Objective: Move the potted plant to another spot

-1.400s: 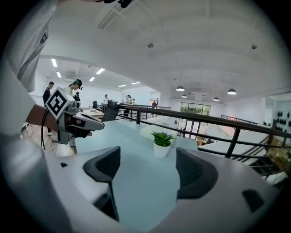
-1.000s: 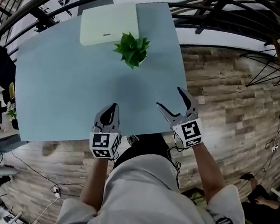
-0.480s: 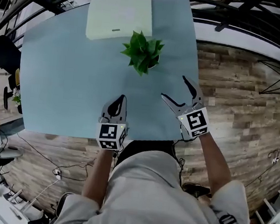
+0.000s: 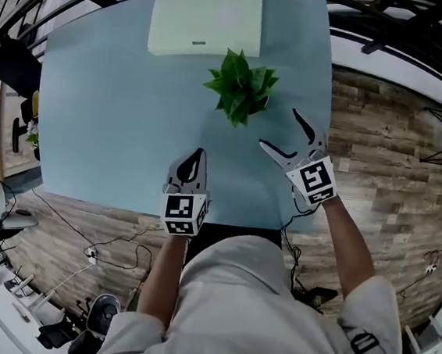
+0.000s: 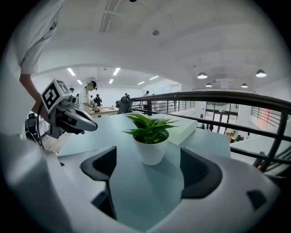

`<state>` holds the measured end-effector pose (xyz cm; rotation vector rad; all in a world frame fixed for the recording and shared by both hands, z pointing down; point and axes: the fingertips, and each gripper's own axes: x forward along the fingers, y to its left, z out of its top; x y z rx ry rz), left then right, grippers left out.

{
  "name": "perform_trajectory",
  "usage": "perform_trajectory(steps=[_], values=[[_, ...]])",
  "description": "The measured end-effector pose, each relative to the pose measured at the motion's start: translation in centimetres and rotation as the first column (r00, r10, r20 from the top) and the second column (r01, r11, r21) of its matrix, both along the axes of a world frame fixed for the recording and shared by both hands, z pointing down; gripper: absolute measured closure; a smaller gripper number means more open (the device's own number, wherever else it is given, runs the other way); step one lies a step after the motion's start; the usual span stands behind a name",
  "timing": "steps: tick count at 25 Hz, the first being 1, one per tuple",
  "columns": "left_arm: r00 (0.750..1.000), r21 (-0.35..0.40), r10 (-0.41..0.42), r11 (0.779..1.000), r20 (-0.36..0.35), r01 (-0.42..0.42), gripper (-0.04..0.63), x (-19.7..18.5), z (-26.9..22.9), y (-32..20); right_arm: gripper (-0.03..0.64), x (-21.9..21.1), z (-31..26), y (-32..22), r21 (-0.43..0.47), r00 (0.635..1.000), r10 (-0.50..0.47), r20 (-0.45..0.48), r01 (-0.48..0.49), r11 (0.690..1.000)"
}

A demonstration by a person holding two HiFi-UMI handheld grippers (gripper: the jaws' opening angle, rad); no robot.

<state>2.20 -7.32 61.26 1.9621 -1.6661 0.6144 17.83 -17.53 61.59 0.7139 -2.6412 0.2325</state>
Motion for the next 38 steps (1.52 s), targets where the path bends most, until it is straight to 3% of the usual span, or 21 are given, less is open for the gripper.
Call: perform_trajectory(steps=[24, 38], values=[[0.994, -0.052, -0.111, 0.992, 0.017, 0.112, 0.583, -2.4, 1.7, 1.9, 0.103, -8.2, 2.7, -4.8, 0.035, 0.977, -0.21, 0.032, 0.209, 0.977], [0.992, -0.061, -0.124, 0.99, 0.007, 0.124, 0.583, -2.1, 2.1, 2.9, 0.1, -10.5, 2.2, -5.0, 0.061, 0.996, -0.031, 0.08, 0.026, 0.998]])
